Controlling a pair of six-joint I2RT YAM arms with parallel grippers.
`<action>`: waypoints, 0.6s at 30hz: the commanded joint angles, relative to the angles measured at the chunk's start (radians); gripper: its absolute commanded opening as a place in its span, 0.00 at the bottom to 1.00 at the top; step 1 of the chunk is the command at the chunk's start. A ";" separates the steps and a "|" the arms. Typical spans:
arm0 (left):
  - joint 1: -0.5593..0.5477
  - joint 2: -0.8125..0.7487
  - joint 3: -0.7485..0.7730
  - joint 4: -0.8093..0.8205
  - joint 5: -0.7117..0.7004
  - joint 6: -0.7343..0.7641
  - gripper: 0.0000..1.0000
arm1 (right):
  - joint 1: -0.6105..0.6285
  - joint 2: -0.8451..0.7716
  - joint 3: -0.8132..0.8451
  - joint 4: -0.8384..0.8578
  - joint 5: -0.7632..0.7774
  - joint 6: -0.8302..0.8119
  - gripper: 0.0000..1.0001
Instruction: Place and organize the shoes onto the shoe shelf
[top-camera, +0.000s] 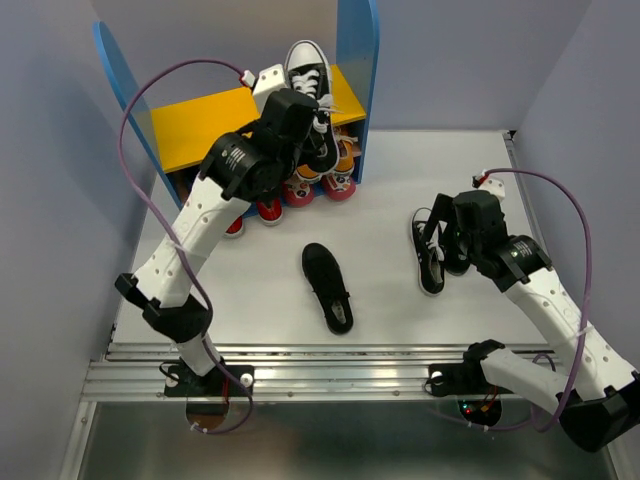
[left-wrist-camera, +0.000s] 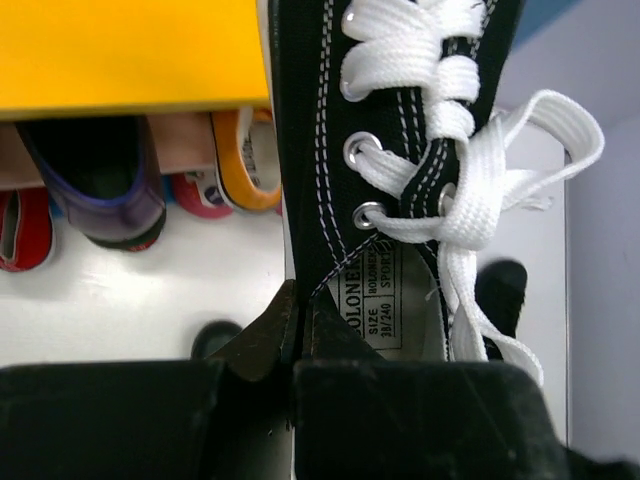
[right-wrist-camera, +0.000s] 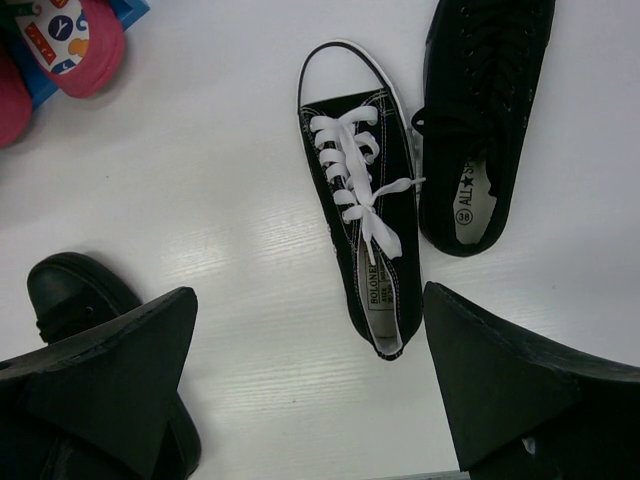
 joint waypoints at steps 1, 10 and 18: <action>0.086 0.072 0.146 0.101 -0.023 0.044 0.00 | 0.001 -0.017 0.055 -0.003 0.021 0.004 1.00; 0.251 0.153 0.159 0.270 0.051 0.020 0.00 | 0.001 -0.008 0.092 -0.017 0.013 0.007 1.00; 0.305 0.221 0.172 0.285 0.114 0.031 0.00 | 0.001 -0.026 0.098 -0.040 0.015 0.018 1.00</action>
